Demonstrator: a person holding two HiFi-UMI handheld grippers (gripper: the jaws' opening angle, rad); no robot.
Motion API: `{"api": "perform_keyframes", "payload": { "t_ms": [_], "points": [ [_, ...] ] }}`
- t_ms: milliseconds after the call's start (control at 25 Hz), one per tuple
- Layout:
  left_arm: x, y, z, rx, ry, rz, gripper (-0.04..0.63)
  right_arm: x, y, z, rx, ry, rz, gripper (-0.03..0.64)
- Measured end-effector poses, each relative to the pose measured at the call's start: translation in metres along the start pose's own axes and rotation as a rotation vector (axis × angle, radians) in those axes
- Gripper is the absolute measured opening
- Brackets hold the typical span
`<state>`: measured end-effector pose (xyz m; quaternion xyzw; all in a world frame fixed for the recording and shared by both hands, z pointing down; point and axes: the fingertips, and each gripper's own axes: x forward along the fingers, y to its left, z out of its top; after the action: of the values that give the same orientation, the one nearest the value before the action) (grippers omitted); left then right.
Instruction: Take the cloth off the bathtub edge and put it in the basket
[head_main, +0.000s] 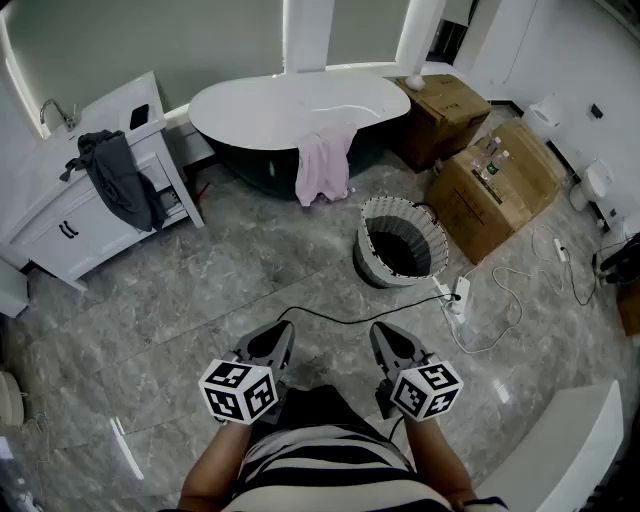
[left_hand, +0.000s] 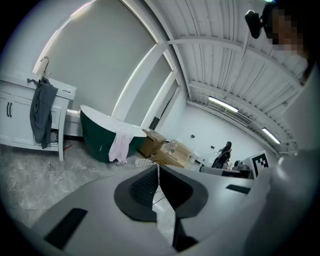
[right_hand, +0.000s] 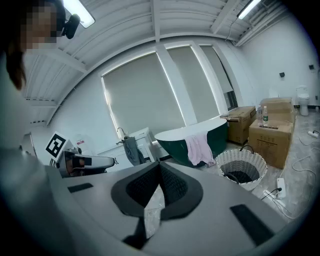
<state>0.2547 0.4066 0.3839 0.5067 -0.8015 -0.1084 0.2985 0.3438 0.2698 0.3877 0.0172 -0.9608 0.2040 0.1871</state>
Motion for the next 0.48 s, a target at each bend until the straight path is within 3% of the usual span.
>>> {"api": "perform_keyframes", "payload": {
  "t_ms": [480],
  "points": [
    [0.009,0.026,0.01,0.031,0.018,-0.031,0.025,0.038,0.004,0.006,0.014,-0.022,-0.013,0.026]
  ]
}}
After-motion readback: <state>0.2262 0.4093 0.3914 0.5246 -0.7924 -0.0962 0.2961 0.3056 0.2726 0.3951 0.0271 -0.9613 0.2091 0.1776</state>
